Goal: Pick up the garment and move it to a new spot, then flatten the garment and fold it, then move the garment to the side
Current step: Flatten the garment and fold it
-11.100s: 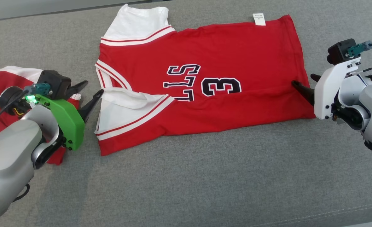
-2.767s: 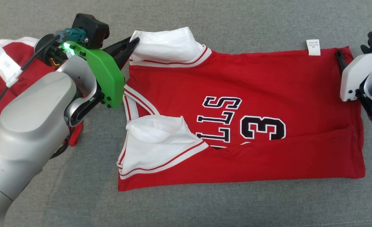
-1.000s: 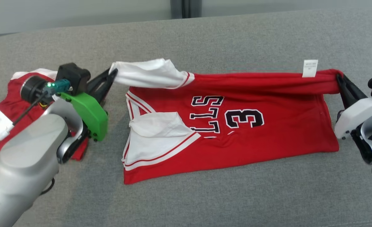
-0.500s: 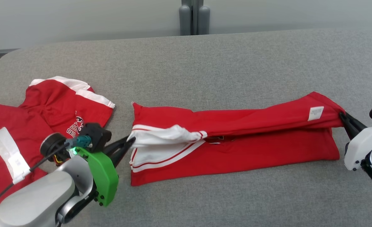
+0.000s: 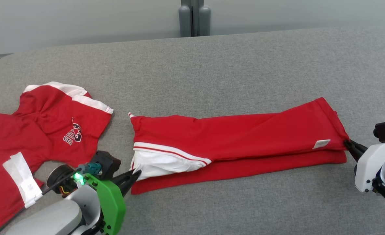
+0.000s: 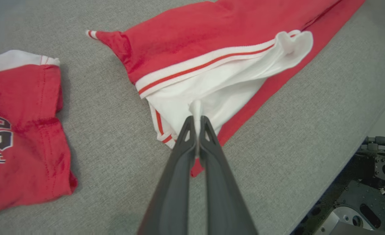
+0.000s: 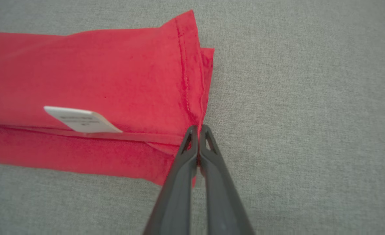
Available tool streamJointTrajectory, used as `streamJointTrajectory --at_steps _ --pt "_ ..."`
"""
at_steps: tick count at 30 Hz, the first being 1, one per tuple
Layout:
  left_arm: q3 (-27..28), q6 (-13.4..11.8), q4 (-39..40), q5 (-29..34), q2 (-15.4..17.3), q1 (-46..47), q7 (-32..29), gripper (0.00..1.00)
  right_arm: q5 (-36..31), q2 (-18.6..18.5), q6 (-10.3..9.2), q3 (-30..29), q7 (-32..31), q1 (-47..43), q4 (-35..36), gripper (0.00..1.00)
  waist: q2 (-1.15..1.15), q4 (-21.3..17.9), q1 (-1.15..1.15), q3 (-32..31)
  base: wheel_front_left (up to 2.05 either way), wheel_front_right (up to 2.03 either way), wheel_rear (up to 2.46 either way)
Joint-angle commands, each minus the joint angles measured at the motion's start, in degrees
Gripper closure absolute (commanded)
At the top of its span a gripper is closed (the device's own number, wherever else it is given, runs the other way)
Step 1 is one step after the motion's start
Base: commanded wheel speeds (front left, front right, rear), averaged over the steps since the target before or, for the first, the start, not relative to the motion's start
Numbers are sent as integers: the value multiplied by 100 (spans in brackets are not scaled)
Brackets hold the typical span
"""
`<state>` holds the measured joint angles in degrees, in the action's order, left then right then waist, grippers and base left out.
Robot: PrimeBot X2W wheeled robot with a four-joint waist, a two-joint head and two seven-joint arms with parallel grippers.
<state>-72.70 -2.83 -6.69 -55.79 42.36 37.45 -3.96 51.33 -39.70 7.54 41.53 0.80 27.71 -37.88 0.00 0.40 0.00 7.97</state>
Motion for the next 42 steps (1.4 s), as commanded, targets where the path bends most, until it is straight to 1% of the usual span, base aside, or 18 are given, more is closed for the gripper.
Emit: streamJointTrajectory --at_steps 1,8,9,10,11,12,18,20,22,23,25,27,31,33,34,36,37,42 --pt "6 -28 -60 -69 -57 -148 33 100 82 -104 -10 40 -68 -51 30 100 0 -10 0 1 0 0 0" --pt "-5 32 -343 -60 -267 -275 150 100 376 -205 -10 236 -331 -75 108 100 0 -37 0 -16 0 0 0" --pt "-6 37 -382 -62 -291 -282 156 75 419 -216 -10 236 -361 -83 103 86 0 -40 0 -26 0 0 0" --pt "-5 32 -427 -58 -318 -291 160 53 474 -232 -10 249 -416 -88 107 0 0 -44 0 -41 0 0 0" --pt "-5 18 -451 -55 -337 -300 173 6 510 -249 -10 265 -431 -84 132 0 0 -47 0 -53 0 0 0" --pt "-3 -5 -489 -44 -360 -315 209 0 600 -267 -10 241 -466 -80 153 0 0 -51 0 -70 0 0 0" --pt "152 -73 -590 -245 -486 -367 365 0 952 -488 -9 238 -808 -163 254 0 0 -64 0 -133 0 0 0" --pt "252 -104 -600 -309 -500 -347 488 0 956 -624 -9 196 -746 -117 297 0 0 -67 0 -158 0 0 0" --pt "451 -196 -590 -394 -538 -332 732 0 939 -692 -9 118 -580 -27 346 0 0 -78 0 -191 0 0 0" --pt "704 -323 -572 -478 -604 -346 1074 0 906 -728 -5 5 -322 49 400 0 0 -86 0 -227 0 0 0" --pt "997 -460 -543 -599 -694 -371 1473 0 902 -679 -6 -148 19 121 469 0 0 -88 0 -258 0 0 0" --pt "1330 -589 -529 -710 -793 -446 1735 0 812 -573 -6 -257 385 162 556 0 0 -93 0 -298 0 0 0" --pt "2207 -791 -507 -811 -1118 -692 1917 0 548 -228 -6 -603 1151 162 510 0 0 -86 0 -377 0 0 0" --pt "2915 -859 -402 -483 -1363 -883 1917 0 392 75 -5 -833 1344 80 520 0 0 -87 0 -396 0 0 0" --pt "3280 -838 -334 -261 -1536 -1085 1910 0 255 209 -5 -981 1398 24 553 0 0 -92 0 -402 0 0 0" --pt "3913 -726 -206 178 -1870 -1464 1906 0 -19 483 -5 -1347 1443 -91 671 0 0 -104 0 -424 0 0 0" --pt "4132 -662 -165 385 -1991 -1605 1906 0 -164 635 -6 -1563 1448 -145 787 0 0 -114 0 -432 0 0 0" --pt "4998 -229 -96 1451 -2634 -2362 1908 0 -1168 1455 -5 -2535 1439 -823 1531 0 0 -146 0 -474 0 0 0"
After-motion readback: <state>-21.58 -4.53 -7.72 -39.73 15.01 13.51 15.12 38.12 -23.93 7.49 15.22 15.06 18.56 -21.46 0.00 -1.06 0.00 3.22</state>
